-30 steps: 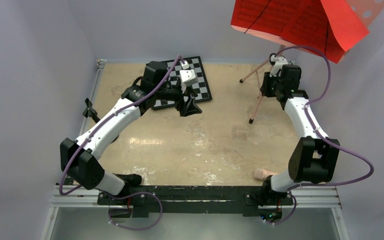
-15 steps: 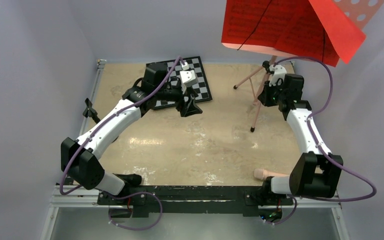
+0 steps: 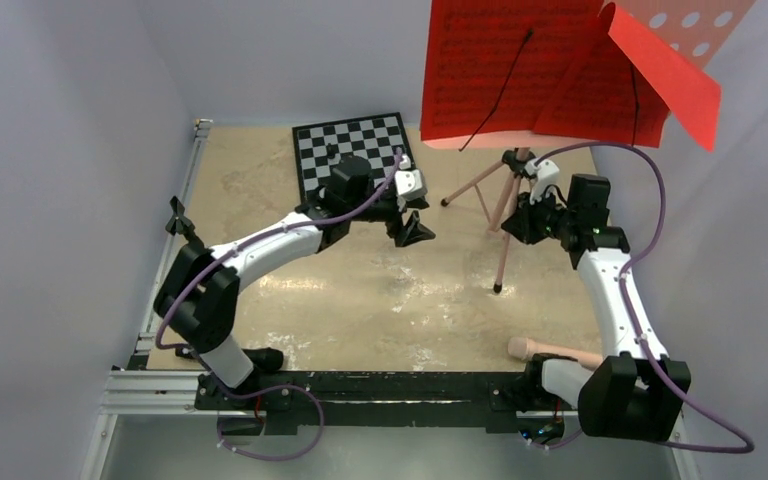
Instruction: Pack up the instrument practice props
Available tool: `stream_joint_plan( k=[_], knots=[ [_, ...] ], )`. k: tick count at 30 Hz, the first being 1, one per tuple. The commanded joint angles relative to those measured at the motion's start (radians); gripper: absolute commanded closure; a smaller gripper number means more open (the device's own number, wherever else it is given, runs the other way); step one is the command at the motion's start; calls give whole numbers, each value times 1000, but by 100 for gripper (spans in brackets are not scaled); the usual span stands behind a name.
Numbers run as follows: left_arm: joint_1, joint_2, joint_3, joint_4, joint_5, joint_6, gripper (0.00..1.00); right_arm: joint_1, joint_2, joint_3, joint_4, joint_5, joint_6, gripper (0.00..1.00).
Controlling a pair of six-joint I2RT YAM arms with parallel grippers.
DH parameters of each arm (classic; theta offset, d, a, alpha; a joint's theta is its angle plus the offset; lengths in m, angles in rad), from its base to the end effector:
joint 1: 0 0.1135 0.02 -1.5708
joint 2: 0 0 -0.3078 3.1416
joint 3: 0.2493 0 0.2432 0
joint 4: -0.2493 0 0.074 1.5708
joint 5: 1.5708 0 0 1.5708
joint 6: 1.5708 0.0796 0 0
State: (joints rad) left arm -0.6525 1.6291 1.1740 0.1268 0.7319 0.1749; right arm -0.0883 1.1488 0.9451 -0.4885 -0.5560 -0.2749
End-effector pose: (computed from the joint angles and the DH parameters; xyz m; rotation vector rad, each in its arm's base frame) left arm 0.2872 -0.2864 0.3281 1.2212 1.5058 -1.0127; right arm 0.2486 0.0202 0.3150 -0.4884 2.1184 0.4219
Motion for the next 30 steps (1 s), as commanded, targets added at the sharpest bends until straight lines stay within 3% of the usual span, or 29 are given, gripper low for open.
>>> stream_joint_plan(
  k=[1,10,15,20,25,30],
  knots=[
    [-45,131,30,323,-81,-48,27,13,-91,-41,-165,-201,-114,100],
    [-79,348,200,440,-145,-36,37,17,-180,-143,-195,-254,-151,100],
    [-85,395,250,448,-134,-29,51,18,-187,-165,-193,-256,-151,100],
    [-93,366,201,465,-116,-37,80,19,-189,-183,-170,-256,-126,100],
    [-84,286,138,451,-78,-48,100,29,-194,-183,-138,-266,-61,100],
    [-59,177,96,344,-33,-39,100,112,-202,-173,-98,-241,13,100]
  ],
)
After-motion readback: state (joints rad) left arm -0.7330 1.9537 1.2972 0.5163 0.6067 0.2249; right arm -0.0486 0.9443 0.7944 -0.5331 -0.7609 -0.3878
